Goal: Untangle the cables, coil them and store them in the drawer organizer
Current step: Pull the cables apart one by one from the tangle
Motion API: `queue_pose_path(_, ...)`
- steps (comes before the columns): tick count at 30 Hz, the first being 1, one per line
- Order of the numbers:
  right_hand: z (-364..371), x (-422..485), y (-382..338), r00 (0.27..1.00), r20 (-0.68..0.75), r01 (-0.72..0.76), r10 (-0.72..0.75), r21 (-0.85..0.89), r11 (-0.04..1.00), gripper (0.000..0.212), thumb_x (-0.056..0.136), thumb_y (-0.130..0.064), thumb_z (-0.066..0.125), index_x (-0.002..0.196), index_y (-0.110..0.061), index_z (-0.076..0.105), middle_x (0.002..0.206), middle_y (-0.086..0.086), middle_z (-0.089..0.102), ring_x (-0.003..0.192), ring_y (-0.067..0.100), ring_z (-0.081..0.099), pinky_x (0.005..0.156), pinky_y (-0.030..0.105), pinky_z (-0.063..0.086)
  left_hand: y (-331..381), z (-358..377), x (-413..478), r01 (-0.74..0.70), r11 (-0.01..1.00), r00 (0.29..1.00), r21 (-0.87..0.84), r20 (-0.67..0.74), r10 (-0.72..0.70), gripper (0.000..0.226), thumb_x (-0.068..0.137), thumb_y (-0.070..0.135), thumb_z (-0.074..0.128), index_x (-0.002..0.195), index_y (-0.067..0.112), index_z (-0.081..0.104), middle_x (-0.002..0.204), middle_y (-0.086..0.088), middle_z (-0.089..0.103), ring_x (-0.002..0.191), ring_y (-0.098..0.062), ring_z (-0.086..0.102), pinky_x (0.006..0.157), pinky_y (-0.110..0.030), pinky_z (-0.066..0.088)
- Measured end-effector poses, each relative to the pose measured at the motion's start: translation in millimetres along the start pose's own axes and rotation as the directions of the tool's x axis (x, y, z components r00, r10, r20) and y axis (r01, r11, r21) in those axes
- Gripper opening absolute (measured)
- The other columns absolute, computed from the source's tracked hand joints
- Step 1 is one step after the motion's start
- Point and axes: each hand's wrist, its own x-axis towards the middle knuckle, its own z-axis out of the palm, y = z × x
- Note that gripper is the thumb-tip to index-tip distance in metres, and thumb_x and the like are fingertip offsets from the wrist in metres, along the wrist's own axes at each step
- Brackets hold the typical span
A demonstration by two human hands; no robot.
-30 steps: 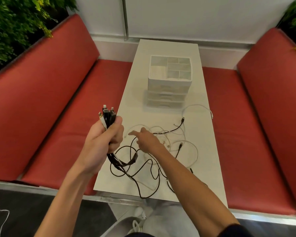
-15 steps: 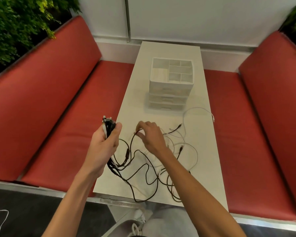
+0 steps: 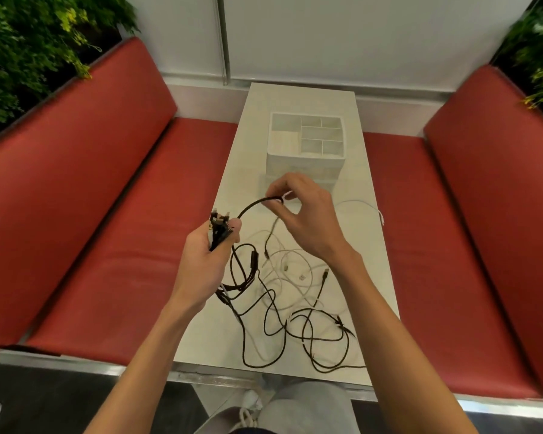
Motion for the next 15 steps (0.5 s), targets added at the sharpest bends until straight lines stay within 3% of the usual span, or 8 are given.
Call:
queue_pose_path(3, -7.5, -8.4, 10.9, 0.996, 0.062, -0.056, 0.059, -0.041, 0.998, 0.012, 0.104, -0.029, 0.073, 0.102, -0.018, 0.067, 0.100, -0.012, 0.070, 0.101, 0.012, 0.066, 0.093, 0.044, 0.053, -0.9, -9.0, -3.2, -0.031, 0.999, 0.999, -0.033, -0.016, 0.030, 0.030, 0.106, 0.036, 0.063, 0.081, 0.021, 0.062, 0.059, 0.015, 0.038, 0.057, -0.012, 0.029, 0.055, -0.028, 0.028)
queue_pose_path(6, -10.0, -16.5, 0.5, 0.976, 0.105, -0.211, 0.189, 0.271, 0.939, 0.009, 0.107, -0.017, 0.068, 0.103, -0.014, 0.060, 0.094, 0.002, 0.076, 0.103, 0.024, 0.074, 0.097, 0.050, 0.057, -2.0, -12.9, -5.9, -0.043, 0.999, 0.999, -0.028, -0.012, 0.042, 0.047, 0.101, 0.050, 0.064, 0.086, 0.006, 0.058, 0.062, 0.007, 0.033, 0.059, -0.016, 0.027, 0.056, -0.031, 0.025)
queue_pose_path(9, -9.0, -19.9, -14.5, 0.967, 0.128, -0.255, 0.221, 0.517, 0.817, 0.010, 0.111, -0.009, 0.058, 0.109, -0.001, 0.053, 0.090, 0.022, 0.065, 0.098, 0.036, 0.075, 0.099, 0.050, 0.062, 1.2, -9.7, -7.7, -0.044, 0.999, 0.999, -0.031, 0.024, 0.044, 0.036, 0.105, 0.043, 0.064, 0.083, 0.014, 0.063, 0.059, 0.014, 0.037, 0.056, -0.012, 0.030, 0.055, -0.027, 0.028)
queue_pose_path(12, -10.4, -18.5, -24.6, 0.969, 0.091, -0.239, 0.228, 0.562, 0.792, 0.008, 0.112, -0.010, 0.056, 0.107, -0.004, 0.056, 0.086, 0.013, 0.050, 0.078, 0.026, 0.054, 0.087, 0.045, 0.061, 1.6, -7.4, -9.0, -0.035, 0.999, 0.998, -0.041, 0.060, 0.037, 0.028, 0.106, 0.034, 0.061, 0.082, 0.019, 0.067, 0.057, 0.010, 0.035, 0.053, -0.013, 0.027, 0.051, -0.026, 0.025)
queue_pose_path(15, -20.3, -19.7, -26.4, 0.974, 0.067, -0.224, 0.216, 0.433, 0.873, 0.016, 0.111, -0.017, 0.059, 0.096, -0.016, 0.063, 0.082, -0.005, 0.054, 0.074, 0.013, 0.043, 0.070, 0.035, 0.041, -4.2, -10.9, -10.3, 0.012, 0.998, 0.998, -0.066, 0.062, -0.008, 0.028, 0.106, 0.035, 0.060, 0.085, 0.019, 0.070, 0.061, -0.008, 0.026, 0.054, -0.017, 0.022, 0.050, -0.029, 0.018)
